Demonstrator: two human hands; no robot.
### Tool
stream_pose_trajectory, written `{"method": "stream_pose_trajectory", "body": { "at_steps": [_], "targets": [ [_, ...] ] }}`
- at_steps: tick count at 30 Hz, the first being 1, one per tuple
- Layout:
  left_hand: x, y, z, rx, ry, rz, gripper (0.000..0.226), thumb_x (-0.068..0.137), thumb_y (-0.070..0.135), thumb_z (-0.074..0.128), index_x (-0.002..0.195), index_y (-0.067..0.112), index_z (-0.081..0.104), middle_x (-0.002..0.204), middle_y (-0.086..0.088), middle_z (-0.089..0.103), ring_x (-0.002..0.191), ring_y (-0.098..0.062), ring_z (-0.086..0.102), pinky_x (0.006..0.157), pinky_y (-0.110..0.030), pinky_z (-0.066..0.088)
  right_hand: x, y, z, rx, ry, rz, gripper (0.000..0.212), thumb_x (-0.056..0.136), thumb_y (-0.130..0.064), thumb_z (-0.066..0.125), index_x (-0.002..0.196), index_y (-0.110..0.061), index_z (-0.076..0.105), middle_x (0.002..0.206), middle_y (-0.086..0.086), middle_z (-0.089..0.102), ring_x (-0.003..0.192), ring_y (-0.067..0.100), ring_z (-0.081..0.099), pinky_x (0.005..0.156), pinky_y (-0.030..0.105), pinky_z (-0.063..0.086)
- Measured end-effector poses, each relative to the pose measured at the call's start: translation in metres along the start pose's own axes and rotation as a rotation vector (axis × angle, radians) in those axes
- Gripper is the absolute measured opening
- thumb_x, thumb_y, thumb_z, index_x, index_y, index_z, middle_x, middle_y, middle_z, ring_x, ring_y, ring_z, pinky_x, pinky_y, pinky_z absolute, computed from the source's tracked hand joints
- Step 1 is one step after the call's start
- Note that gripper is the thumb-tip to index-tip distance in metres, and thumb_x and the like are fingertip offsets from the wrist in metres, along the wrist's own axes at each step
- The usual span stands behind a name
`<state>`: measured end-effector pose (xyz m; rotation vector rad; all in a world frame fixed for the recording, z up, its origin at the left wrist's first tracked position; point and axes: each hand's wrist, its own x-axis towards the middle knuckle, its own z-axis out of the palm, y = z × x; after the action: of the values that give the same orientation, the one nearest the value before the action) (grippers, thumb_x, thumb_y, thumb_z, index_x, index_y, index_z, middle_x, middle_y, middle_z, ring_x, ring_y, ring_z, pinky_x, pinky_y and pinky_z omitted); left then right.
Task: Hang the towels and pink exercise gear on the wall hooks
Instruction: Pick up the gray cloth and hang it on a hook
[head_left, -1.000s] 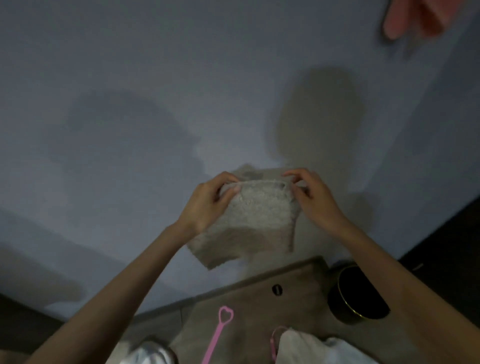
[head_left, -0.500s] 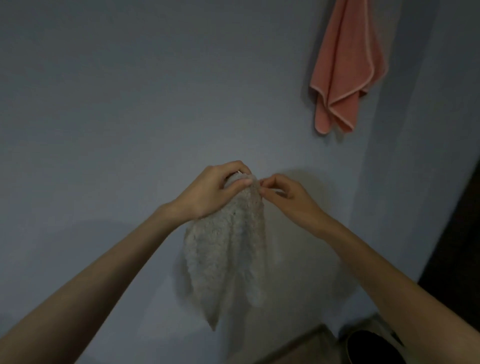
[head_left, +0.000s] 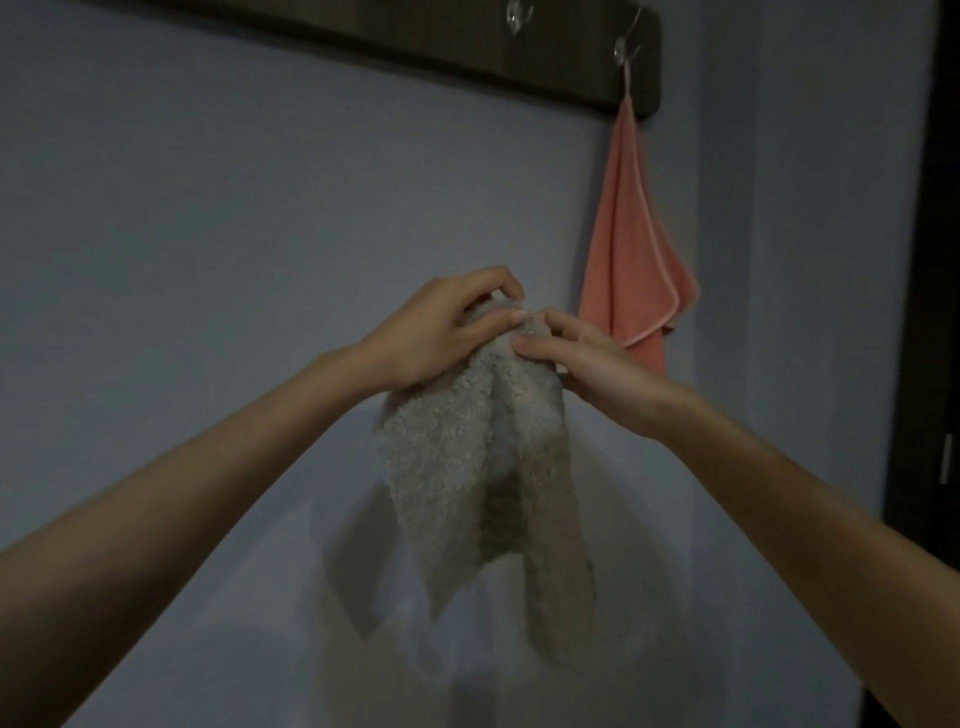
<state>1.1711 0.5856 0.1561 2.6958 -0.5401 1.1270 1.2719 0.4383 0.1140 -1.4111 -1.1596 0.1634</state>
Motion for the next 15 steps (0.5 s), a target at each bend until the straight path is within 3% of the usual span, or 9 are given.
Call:
{"method": "stream_pose_trajectory", "body": {
  "at_steps": [2, 4, 7, 9, 11, 13, 15],
  "targets": [
    [0.016, -0.001, -0.007, 0.017, 0.011, 0.030, 0.010, 0.094, 0.031, 0.054, 0.096, 0.021, 0.056, 0.061, 0.011, 0.049, 0.057, -0.001, 0.046, 0.056, -0.012, 0.033, 0.010, -0.009, -0.009, 0.040, 0.023, -0.003, 0.049, 0.081, -0.023, 0.067, 0.118, 0.003, 0.051, 0.110, 0.016, 0.063, 0.104, 0.024, 0.063, 0.096, 0.041, 0.048],
    [0.032, -0.007, -0.012, 0.053, 0.021, 0.039, 0.012, 0.093, 0.032, 0.055, 0.097, 0.021, 0.057, 0.056, 0.015, 0.050, 0.055, 0.003, 0.046, 0.054, -0.012, 0.031, 0.022, -0.015, -0.018, 0.037, 0.074, -0.015, 0.048, 0.077, -0.024, 0.072, 0.115, -0.001, 0.053, 0.109, 0.017, 0.066, 0.104, 0.027, 0.065, 0.097, 0.046, 0.047],
    [0.059, -0.021, -0.018, 0.122, 0.042, 0.047, 0.016, 0.092, 0.033, 0.056, 0.098, 0.019, 0.059, 0.056, 0.021, 0.049, 0.056, 0.009, 0.046, 0.054, -0.012, 0.030, 0.043, -0.023, -0.034, -0.026, 0.171, -0.060, 0.037, 0.078, -0.029, 0.074, 0.104, -0.013, 0.055, 0.098, 0.004, 0.065, 0.091, 0.016, 0.064, 0.087, 0.038, 0.052],
    [0.077, -0.032, -0.020, 0.169, 0.059, 0.052, 0.019, 0.091, 0.035, 0.056, 0.099, 0.019, 0.060, 0.062, 0.022, 0.048, 0.060, 0.010, 0.047, 0.058, -0.017, 0.033, 0.061, -0.026, -0.045, -0.045, 0.211, -0.100, 0.037, 0.081, -0.035, 0.070, 0.107, -0.015, 0.054, 0.097, -0.001, 0.063, 0.084, 0.007, 0.063, 0.074, 0.021, 0.054],
    [0.096, -0.045, -0.021, 0.199, 0.079, 0.046, 0.019, 0.091, 0.038, 0.056, 0.099, 0.021, 0.059, 0.066, 0.019, 0.048, 0.061, 0.007, 0.046, 0.058, -0.020, 0.034, 0.082, -0.025, -0.057, -0.058, 0.232, -0.167, 0.023, 0.088, -0.032, 0.063, 0.104, -0.017, 0.056, 0.092, -0.007, 0.062, 0.075, -0.004, 0.060, 0.063, 0.008, 0.049],
    [0.116, -0.060, -0.022, 0.223, 0.097, 0.044, 0.018, 0.091, 0.040, 0.056, 0.096, 0.023, 0.059, 0.065, 0.014, 0.050, 0.059, 0.001, 0.046, 0.058, -0.023, 0.035, 0.104, -0.023, -0.069, -0.084, 0.236, -0.232, 0.012, 0.092, -0.029, 0.058, 0.098, -0.019, 0.058, 0.089, -0.007, 0.063, 0.071, -0.006, 0.060, 0.063, 0.006, 0.048],
    [0.138, -0.074, -0.025, 0.247, 0.118, 0.052, 0.016, 0.090, 0.041, 0.056, 0.093, 0.025, 0.059, 0.063, 0.011, 0.051, 0.057, -0.002, 0.045, 0.058, -0.027, 0.035, 0.129, -0.022, -0.082, -0.119, 0.247, -0.316, 0.010, 0.092, -0.027, 0.058, 0.097, -0.020, 0.056, 0.089, 0.001, 0.064, 0.075, 0.003, 0.060, 0.068, 0.014, 0.049]
  ]
}}
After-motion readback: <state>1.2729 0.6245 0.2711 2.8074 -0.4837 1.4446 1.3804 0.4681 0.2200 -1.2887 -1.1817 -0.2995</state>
